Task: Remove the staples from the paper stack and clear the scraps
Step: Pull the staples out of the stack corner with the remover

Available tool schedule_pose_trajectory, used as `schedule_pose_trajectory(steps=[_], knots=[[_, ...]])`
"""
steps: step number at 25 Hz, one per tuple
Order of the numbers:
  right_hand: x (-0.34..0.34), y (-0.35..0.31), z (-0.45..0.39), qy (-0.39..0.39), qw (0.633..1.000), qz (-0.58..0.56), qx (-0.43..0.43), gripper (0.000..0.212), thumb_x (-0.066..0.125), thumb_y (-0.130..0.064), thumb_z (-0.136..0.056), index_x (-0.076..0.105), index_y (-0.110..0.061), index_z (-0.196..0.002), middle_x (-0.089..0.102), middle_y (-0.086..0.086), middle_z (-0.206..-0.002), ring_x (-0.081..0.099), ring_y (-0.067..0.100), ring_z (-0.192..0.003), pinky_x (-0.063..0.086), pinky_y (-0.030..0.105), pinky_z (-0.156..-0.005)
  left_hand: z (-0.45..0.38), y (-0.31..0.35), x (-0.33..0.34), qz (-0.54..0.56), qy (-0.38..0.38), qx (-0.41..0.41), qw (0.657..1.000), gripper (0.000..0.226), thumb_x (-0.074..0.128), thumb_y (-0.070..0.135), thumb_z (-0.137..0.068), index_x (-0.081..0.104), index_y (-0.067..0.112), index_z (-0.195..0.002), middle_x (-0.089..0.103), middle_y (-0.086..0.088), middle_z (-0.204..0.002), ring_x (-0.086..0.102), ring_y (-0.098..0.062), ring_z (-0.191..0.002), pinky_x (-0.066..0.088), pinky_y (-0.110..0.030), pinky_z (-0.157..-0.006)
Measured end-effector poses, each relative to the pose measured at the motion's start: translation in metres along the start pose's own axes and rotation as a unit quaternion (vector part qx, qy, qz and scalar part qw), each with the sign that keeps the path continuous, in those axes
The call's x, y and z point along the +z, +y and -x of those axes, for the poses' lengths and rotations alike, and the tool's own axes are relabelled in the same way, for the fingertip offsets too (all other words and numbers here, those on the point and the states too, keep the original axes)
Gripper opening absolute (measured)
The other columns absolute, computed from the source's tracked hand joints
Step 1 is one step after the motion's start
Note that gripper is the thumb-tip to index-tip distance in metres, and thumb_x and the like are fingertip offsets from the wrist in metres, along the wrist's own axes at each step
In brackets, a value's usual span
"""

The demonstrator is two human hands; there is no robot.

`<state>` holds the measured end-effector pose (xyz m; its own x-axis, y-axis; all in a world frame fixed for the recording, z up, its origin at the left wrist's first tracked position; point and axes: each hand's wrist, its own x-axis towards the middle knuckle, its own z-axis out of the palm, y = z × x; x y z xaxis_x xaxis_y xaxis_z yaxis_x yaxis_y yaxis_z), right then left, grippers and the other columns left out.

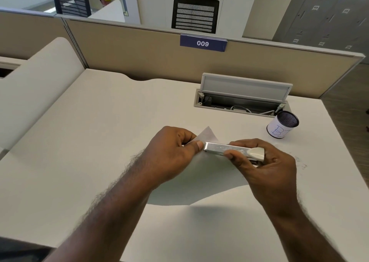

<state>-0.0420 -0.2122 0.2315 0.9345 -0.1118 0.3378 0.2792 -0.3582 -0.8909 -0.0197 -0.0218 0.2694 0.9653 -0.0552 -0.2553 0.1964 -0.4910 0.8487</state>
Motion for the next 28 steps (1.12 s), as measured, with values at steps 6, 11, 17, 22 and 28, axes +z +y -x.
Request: schedule_pose_trajectory(steps=[6, 11, 17, 22, 28], knots=[[0.016, -0.003, 0.015, 0.089, 0.995, -0.05, 0.017, 0.015, 0.076, -0.037, -0.071, 0.072, -0.028, -0.083, 0.073, -0.021, -0.079, 0.068, 0.001, -0.067, 0.051, 0.011, -0.064, 0.0, -0.001, 0.002, 0.006, 0.001, -0.005, 1.0, 0.027, 0.062, 0.028, -0.092, 0.07, 0.023, -0.066, 0.065, 0.009, -0.059, 0.057, -0.008, -0.051, 0.041, -0.019, -0.054], [0.03, 0.0, 0.025, 0.141, 0.976, -0.138, 0.093, 0.037, 0.077, -0.063, -0.062, 0.075, -0.034, -0.084, 0.076, -0.007, -0.076, 0.073, 0.025, -0.066, 0.061, 0.042, -0.069, 0.001, -0.001, 0.002, 0.014, -0.005, -0.004, 1.0, 0.029, 0.062, 0.027, -0.093, 0.069, 0.021, -0.065, 0.066, 0.007, -0.059, 0.057, -0.009, -0.051, 0.041, -0.02, -0.054], [0.034, 0.004, 0.027, 0.136, 0.973, -0.156, 0.105, 0.038, 0.078, -0.062, -0.061, 0.075, -0.032, -0.083, 0.077, 0.0, -0.083, 0.074, 0.029, -0.075, 0.059, 0.05, -0.077, 0.001, -0.004, 0.001, 0.026, -0.032, -0.002, 0.999, 0.025, 0.061, 0.027, -0.093, 0.072, 0.015, -0.074, 0.072, -0.009, -0.072, 0.059, -0.016, -0.059, 0.046, -0.028, -0.059], [0.036, 0.002, 0.026, 0.149, 0.948, -0.24, 0.146, 0.041, 0.082, -0.058, -0.054, 0.076, -0.026, -0.078, 0.077, 0.002, -0.079, 0.075, 0.023, -0.074, 0.061, 0.034, -0.07, 0.0, -0.004, -0.003, 0.037, -0.048, 0.01, 0.998, 0.023, 0.062, 0.029, -0.093, 0.075, 0.015, -0.08, 0.075, -0.012, -0.078, 0.062, -0.016, -0.059, 0.048, -0.028, -0.058], [0.026, -0.001, 0.013, 0.177, 0.929, -0.284, 0.159, 0.024, 0.075, -0.037, -0.06, 0.074, -0.019, -0.076, 0.076, 0.003, -0.072, 0.073, 0.024, -0.061, 0.06, 0.033, -0.064, 0.003, -0.008, 0.003, 0.038, -0.074, 0.008, 0.996, 0.023, 0.064, 0.028, -0.092, 0.074, 0.014, -0.077, 0.072, -0.007, -0.067, 0.06, -0.014, -0.055, 0.046, -0.026, -0.056]])
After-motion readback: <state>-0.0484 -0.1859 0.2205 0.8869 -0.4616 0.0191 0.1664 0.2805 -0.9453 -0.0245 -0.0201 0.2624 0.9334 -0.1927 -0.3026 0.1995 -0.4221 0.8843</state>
